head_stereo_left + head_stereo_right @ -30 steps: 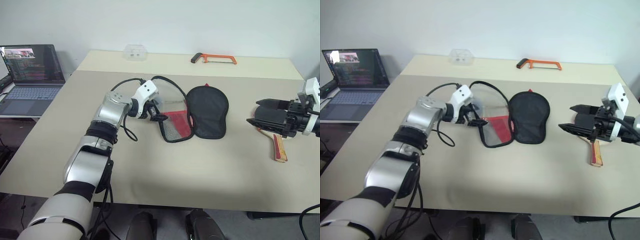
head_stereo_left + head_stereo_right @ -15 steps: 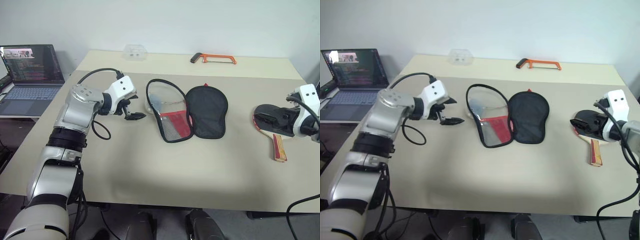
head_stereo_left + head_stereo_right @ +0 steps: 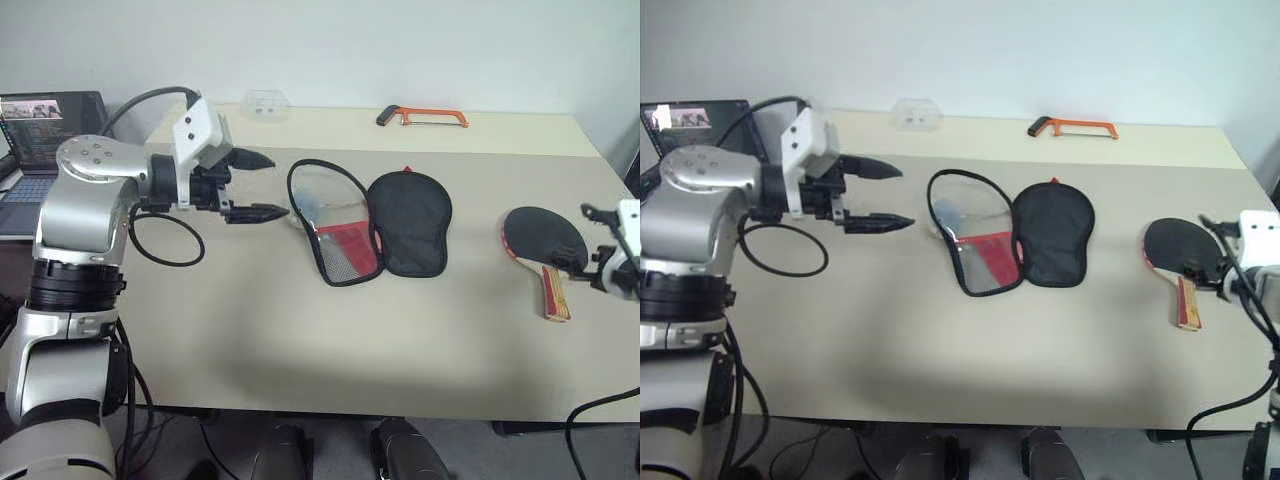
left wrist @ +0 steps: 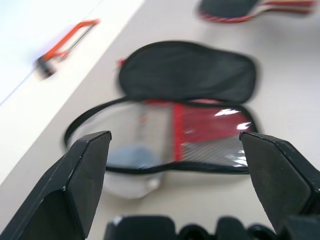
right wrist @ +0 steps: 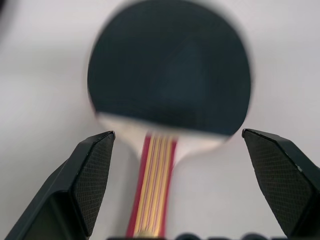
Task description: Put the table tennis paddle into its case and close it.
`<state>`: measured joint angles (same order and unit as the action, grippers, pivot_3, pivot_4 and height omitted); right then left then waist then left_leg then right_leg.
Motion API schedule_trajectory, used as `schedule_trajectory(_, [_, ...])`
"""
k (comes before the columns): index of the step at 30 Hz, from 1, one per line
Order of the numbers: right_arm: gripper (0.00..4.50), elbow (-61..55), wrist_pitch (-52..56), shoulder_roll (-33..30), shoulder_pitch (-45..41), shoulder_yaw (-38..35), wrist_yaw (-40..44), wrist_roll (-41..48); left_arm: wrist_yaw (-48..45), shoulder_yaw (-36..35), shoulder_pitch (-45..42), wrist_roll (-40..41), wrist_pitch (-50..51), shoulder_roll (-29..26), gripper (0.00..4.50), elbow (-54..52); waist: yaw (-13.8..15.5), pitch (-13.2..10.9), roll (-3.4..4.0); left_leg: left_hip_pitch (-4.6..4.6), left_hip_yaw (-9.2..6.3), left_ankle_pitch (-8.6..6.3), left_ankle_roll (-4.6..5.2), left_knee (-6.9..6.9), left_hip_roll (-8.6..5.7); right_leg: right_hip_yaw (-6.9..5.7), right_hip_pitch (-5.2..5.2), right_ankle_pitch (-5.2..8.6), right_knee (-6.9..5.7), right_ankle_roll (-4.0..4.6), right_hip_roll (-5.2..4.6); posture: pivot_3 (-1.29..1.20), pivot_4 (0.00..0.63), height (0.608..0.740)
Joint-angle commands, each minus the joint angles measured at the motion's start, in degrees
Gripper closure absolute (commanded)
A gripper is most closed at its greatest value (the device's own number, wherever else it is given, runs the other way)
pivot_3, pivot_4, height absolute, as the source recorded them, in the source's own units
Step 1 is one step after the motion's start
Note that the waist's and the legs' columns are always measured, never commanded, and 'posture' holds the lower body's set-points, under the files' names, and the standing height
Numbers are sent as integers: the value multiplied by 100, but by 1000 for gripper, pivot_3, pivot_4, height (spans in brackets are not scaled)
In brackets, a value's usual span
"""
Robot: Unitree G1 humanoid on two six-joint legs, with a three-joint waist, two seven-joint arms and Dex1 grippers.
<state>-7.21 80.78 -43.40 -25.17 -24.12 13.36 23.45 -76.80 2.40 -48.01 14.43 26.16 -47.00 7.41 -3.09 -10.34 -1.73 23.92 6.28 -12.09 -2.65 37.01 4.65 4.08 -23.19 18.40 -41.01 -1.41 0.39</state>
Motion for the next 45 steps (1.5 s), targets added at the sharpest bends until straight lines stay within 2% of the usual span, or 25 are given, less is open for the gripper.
schedule_trajectory(1, [0,-260,-65,153,67,-338,-212,-167,190,-92,46,171,219,15,24,-324,-1,0,-1,1,-3,0,0,2,0,0,0,0,-1,0,0,0,150,740])
schedule_trajectory(14, [0,487,-633,967,-65,-448,-646,-528,201,-299,345,922,789,-147,24,-1160,-20,0,-1,4,-4,-7,12,0,-2,0,0,0,5,0,2,0,150,740])
schedule_trajectory(18, [0,915,-1033,1188,-250,-439,-788,-632,348,-283,377,1240,1048,40,24,-1473,-23,3,-7,3,-5,-7,13,0,-2,-1,1,0,5,0,2,0,150,740])
schedule_trajectory(21, [0,1387,-1372,1230,-496,-320,-783,-724,146,-175,446,1477,1219,-13,24,-1692,-41,6,-11,1,-4,-7,13,2,-2,1,3,-3,5,-4,2,0,150,740])
schedule_trajectory(25, [873,1537,-1418,1274,-591,-110,-693,-729,64,-290,335,1733,1402,-86,0,-1679,-82,12,-21,-3,-6,-7,13,1,-1,2,4,-3,4,-5,5,0,150,740])
schedule_trajectory(31, [2903,1553,-1446,1325,-539,-77,-718,-753,145,-372,452,1906,1517,-188,0,-1754,-170,12,-22,-3,-7,-7,12,0,0,3,4,-3,5,-5,5,0,150,740])
schedule_trajectory(33, [3415,1546,-1447,1342,-560,-53,-721,-758,179,-416,459,1988,1575,-167,0,-1753,-171,13,-23,-4,-8,-7,12,-1,0,3,4,-3,5,-5,6,0,150,740])
schedule_trajectory(45, [3415,1248,-1273,1473,-870,-298,-725,-548,219,-339,416,2085,1600,-180,0,-1619,-205,13,-24,-6,-6,-7,11,-4,2,7,2,-3,5,-5,10,0,150,740])
